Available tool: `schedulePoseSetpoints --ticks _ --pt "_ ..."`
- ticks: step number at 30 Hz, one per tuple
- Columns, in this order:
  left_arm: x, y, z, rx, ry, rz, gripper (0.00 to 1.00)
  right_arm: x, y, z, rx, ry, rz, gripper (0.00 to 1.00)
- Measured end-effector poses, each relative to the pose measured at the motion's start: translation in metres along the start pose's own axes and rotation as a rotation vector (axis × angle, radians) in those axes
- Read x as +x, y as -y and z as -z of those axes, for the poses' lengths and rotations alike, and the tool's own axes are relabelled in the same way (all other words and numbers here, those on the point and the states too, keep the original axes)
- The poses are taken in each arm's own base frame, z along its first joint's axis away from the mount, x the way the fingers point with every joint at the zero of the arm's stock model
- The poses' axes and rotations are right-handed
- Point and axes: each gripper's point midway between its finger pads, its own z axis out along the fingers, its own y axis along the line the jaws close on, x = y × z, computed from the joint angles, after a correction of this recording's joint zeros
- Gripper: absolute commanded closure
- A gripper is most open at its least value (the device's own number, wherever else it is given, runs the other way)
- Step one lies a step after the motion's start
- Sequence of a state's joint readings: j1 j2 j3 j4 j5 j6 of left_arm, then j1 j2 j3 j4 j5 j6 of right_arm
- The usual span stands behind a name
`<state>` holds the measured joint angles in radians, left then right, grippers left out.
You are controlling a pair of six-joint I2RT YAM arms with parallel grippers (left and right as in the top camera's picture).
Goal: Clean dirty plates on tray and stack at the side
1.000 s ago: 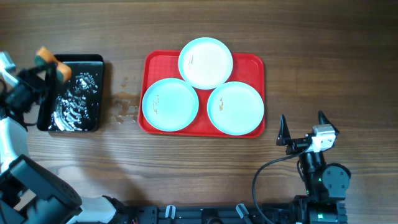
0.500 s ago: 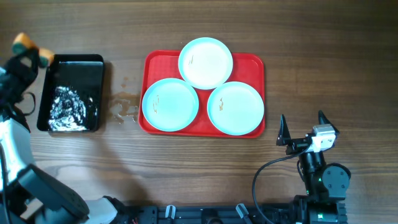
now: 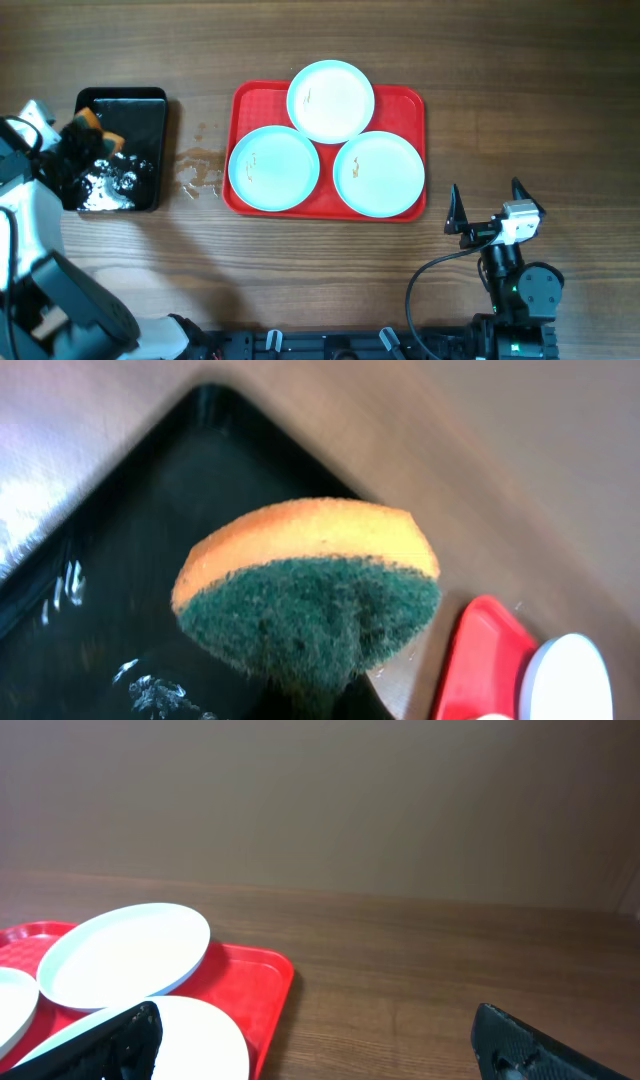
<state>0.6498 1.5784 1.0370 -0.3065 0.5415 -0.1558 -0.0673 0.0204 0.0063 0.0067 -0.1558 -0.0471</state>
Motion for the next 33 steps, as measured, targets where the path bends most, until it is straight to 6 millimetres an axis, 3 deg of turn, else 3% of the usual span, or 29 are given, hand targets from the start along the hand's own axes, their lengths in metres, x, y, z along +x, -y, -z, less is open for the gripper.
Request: schedulePoseSetpoints --ticks 4,6,8,12,15,17,18,20,22,24,27,29,33 --pt "-0.044 0.042 0.045 0.044 0.190 -0.111 0.96 0.000 0.000 0.000 0.000 0.000 0.000 0.00" --pt "-0.051 0.058 0.059 0.060 0.229 -0.141 0.96 0.000 0.000 0.000 0.000 0.000 0.000 0.00" --pt "-0.047 0.060 0.059 0.037 0.218 -0.137 0.96 0.000 0.000 0.000 0.000 0.000 0.000 0.00" --pt "-0.028 0.020 0.033 -0.114 0.145 -0.077 0.96 0.000 0.000 0.000 0.000 0.000 0.000 0.00" --pt "0.008 -0.020 0.000 -0.209 0.025 -0.012 0.96 0.000 0.000 0.000 0.000 0.000 0.000 0.00" --pt "0.031 -0.034 -0.017 -0.212 -0.049 0.021 0.96 0.000 0.000 0.000 0.000 0.000 0.000 0.00" --pt "0.032 -0.030 -0.022 -0.174 -0.046 0.020 0.96 0.000 0.000 0.000 0.000 0.000 0.000 0.00" --pt "0.011 0.000 -0.021 -0.025 0.025 -0.027 0.96 0.000 0.000 0.000 0.000 0.000 0.000 0.00" --pt "-0.010 0.034 -0.007 0.115 0.101 -0.080 0.96 0.000 0.000 0.000 0.000 0.000 0.000 0.00" --pt "-0.031 0.077 0.026 0.250 0.191 -0.143 0.96 0.000 0.000 0.000 0.000 0.000 0.000 0.00" --pt "-0.040 0.103 0.057 0.300 0.248 -0.188 0.96 0.000 0.000 0.000 0.000 0.000 0.000 0.00" --pt "-0.036 0.098 0.057 0.269 0.222 -0.176 0.96 0.000 0.000 0.000 0.000 0.000 0.000 0.00" --pt "0.002 0.052 0.014 0.126 0.049 -0.145 0.96 0.000 0.000 0.000 0.000 0.000 0.000 0.00"
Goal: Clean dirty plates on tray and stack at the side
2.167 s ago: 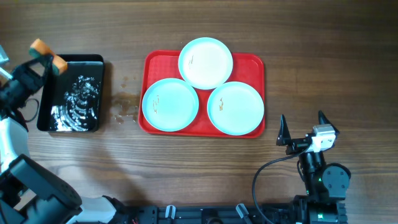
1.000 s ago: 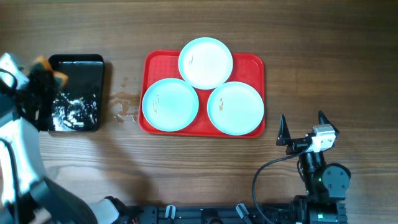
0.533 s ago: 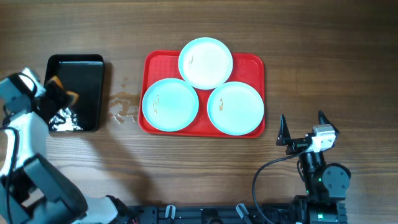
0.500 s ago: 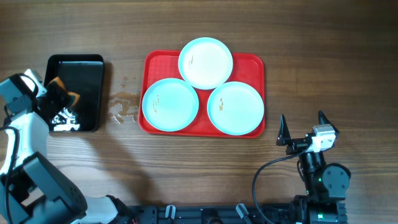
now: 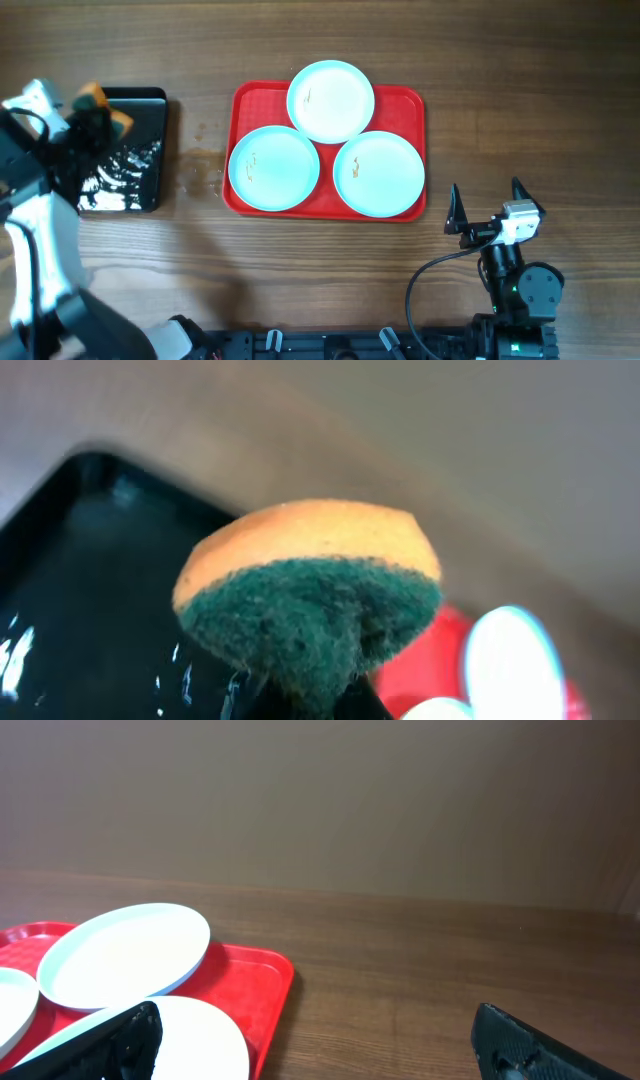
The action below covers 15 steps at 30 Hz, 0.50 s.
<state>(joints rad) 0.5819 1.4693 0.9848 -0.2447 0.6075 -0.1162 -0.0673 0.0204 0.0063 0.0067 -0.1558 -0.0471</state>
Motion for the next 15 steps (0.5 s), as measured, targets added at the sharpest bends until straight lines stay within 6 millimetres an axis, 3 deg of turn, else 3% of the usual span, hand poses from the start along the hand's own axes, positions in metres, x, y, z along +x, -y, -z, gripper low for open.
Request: schedulePoseSetpoints --ticks 3,6,9,15 --pt "0.033 -0.032 -0.029 -0.052 -0.115 0.030 0.96 0.000 0.000 0.000 0.000 0.000 0.000 0.00" --pt "0.043 -0.039 -0.035 -0.059 -0.143 0.028 0.96 0.000 0.000 0.000 0.000 0.000 0.000 0.00" --pt "0.034 -0.034 -0.031 -0.049 -0.116 0.002 0.96 0.000 0.000 0.000 0.000 0.000 0.000 0.00" --pt "-0.020 0.010 0.010 0.002 0.087 -0.156 0.96 0.000 0.000 0.000 0.000 0.000 0.000 0.00"
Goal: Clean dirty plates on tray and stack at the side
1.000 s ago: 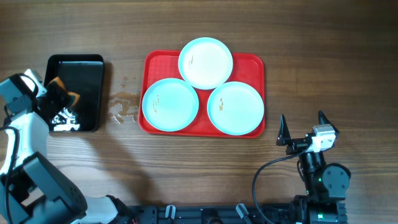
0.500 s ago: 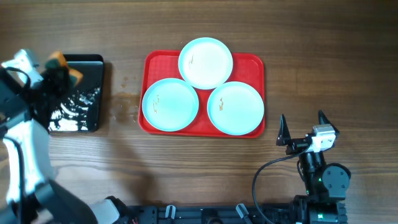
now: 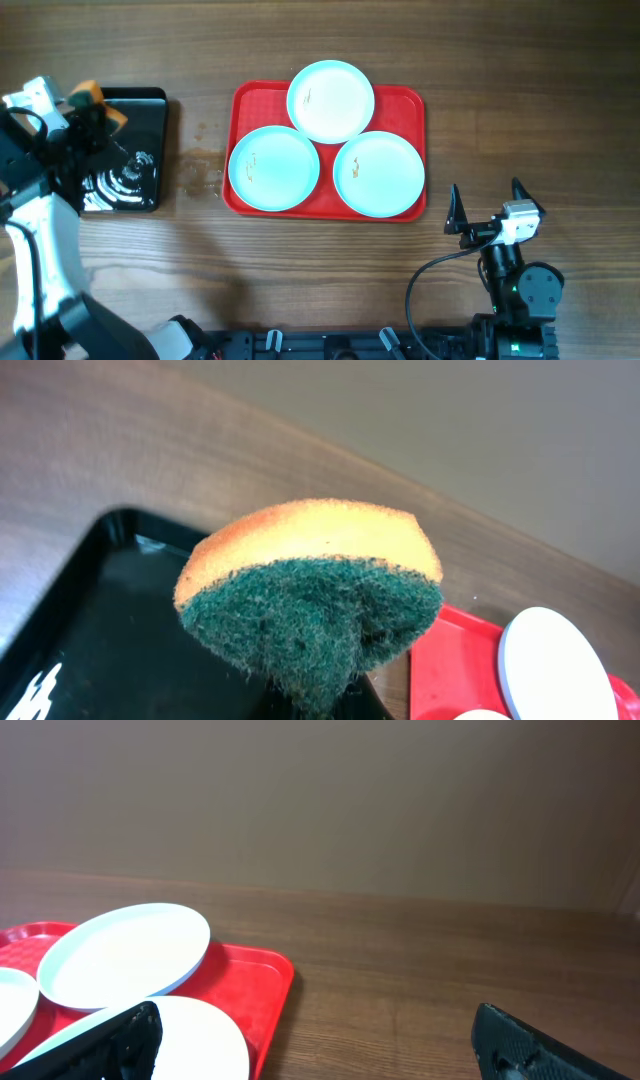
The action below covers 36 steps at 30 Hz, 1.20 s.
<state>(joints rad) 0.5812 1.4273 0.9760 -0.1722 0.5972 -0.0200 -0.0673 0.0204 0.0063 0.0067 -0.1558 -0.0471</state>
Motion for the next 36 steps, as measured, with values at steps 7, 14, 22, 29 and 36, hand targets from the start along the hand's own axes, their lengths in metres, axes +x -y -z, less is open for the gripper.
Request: schedulePoseSetpoints --ticks 7,14,22,29,36 --pt "0.073 -0.043 -0.041 -0.063 -0.227 0.104 0.96 0.000 0.000 0.000 0.000 0.000 0.000 0.00" --pt "0.049 -0.025 -0.037 0.044 -0.136 0.077 0.96 0.000 0.000 0.000 0.000 0.000 0.000 0.00" --pt "-0.003 0.000 0.007 0.030 0.012 0.039 0.96 0.000 0.000 0.000 0.000 0.000 0.000 0.00" --pt "0.069 -0.044 -0.039 0.010 -0.156 0.183 0.96 0.000 0.000 0.000 0.000 0.000 0.000 0.00" --pt "-0.069 0.040 0.039 0.352 0.254 -0.015 0.96 0.000 0.000 0.000 0.000 0.000 0.000 0.00"
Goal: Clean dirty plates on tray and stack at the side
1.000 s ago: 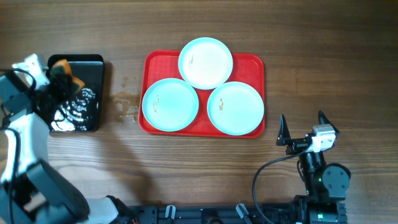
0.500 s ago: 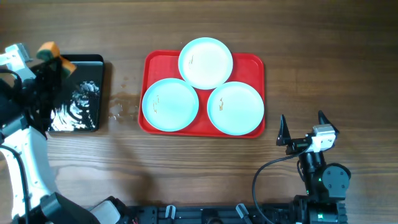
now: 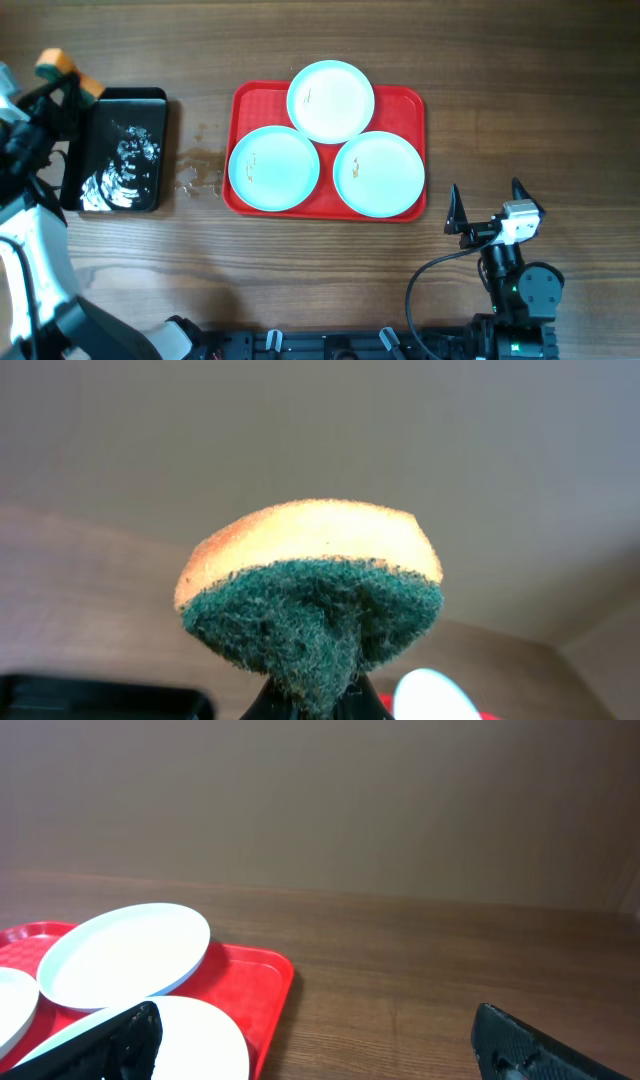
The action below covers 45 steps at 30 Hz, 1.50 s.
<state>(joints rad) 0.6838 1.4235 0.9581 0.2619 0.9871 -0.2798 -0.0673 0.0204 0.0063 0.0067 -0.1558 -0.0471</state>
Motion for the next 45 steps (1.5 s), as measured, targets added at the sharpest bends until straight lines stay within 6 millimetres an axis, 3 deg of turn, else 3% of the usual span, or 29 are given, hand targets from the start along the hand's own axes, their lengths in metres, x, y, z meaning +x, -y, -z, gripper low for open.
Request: schedulePoseSetpoints --ticks 1,3,7,9,10,12,14,16,19,21,24,26,28,30,32,35,36,38,40,42,44,45 --pt "-0.002 0.006 0.002 0.009 -0.004 0.007 0.96 0.000 0.000 0.000 0.000 0.000 0.000 0.00" --pt "0.017 -0.002 0.002 -0.030 -0.073 0.089 0.96 0.000 0.000 0.000 0.000 0.000 0.000 0.00" --pt "0.104 -0.066 0.005 -0.262 -0.304 0.270 0.96 0.000 0.000 0.000 0.000 0.000 0.000 0.00" --pt "0.137 -0.089 0.005 -0.301 -0.373 0.307 0.96 0.000 0.000 0.000 0.000 0.000 0.000 0.00" --pt "0.144 -0.094 0.006 -0.298 -0.381 0.309 0.96 0.000 0.000 0.000 0.000 0.000 0.000 0.00" --pt "0.127 -0.092 0.004 -0.237 -0.321 0.261 0.96 0.000 0.000 0.000 0.000 0.000 0.000 0.00" --pt "0.088 -0.081 0.003 -0.158 -0.209 0.182 0.96 0.000 0.000 0.000 0.000 0.000 0.000 0.00" --pt "0.044 -0.057 0.004 -0.075 -0.101 0.114 0.96 0.000 0.000 0.000 0.000 0.000 0.000 0.00" --pt "0.019 -0.031 0.008 -0.014 -0.053 0.099 0.96 0.000 0.000 0.000 0.000 0.000 0.000 0.00" --pt "0.025 -0.030 0.011 -0.032 -0.081 0.161 0.96 0.000 0.000 0.000 0.000 0.000 0.000 0.00" --pt "0.066 -0.056 0.015 -0.185 -0.186 0.298 0.96 0.000 0.000 0.000 0.000 0.000 0.000 0.00" --pt "0.099 -0.080 0.017 -0.294 -0.263 0.330 0.96 0.000 0.000 0.000 0.000 0.000 0.000 0.00" --pt "0.119 -0.095 0.018 -0.348 -0.307 0.330 0.96 0.000 0.000 0.000 0.000 0.000 0.000 0.00" --pt "0.119 -0.103 0.016 -0.356 -0.294 0.296 0.96 0.000 0.000 0.000 0.000 0.000 0.000 0.00" --pt "0.084 -0.095 0.010 -0.285 -0.186 0.216 0.96 0.000 0.000 0.000 0.000 0.000 0.000 0.00" --pt "0.049 -0.070 0.013 -0.222 -0.099 0.183 0.96 0.000 0.000 0.000 0.000 0.000 0.000 0.00" --pt "0.048 -0.065 0.015 -0.236 -0.110 0.197 0.96 0.000 0.000 0.000 0.000 0.000 0.000 0.00" --pt "0.063 -0.071 0.019 -0.321 -0.160 0.242 0.96 0.000 0.000 0.000 0.000 0.000 0.000 0.00" --pt "0.099 -0.094 0.021 -0.445 -0.246 0.310 0.96 0.000 0.000 0.000 0.000 0.000 0.000 0.00" --pt "0.120 -0.102 0.012 -0.422 -0.285 0.345 0.96 0.000 0.000 0.000 0.000 0.000 0.000 0.00" --pt "0.103 -0.090 0.000 -0.304 -0.222 0.306 0.96 0.000 0.000 0.000 0.000 0.000 0.000 0.00" --pt "0.075 -0.073 -0.010 -0.184 -0.138 0.250 0.96 0.000 0.000 0.000 0.000 0.000 0.000 0.00"
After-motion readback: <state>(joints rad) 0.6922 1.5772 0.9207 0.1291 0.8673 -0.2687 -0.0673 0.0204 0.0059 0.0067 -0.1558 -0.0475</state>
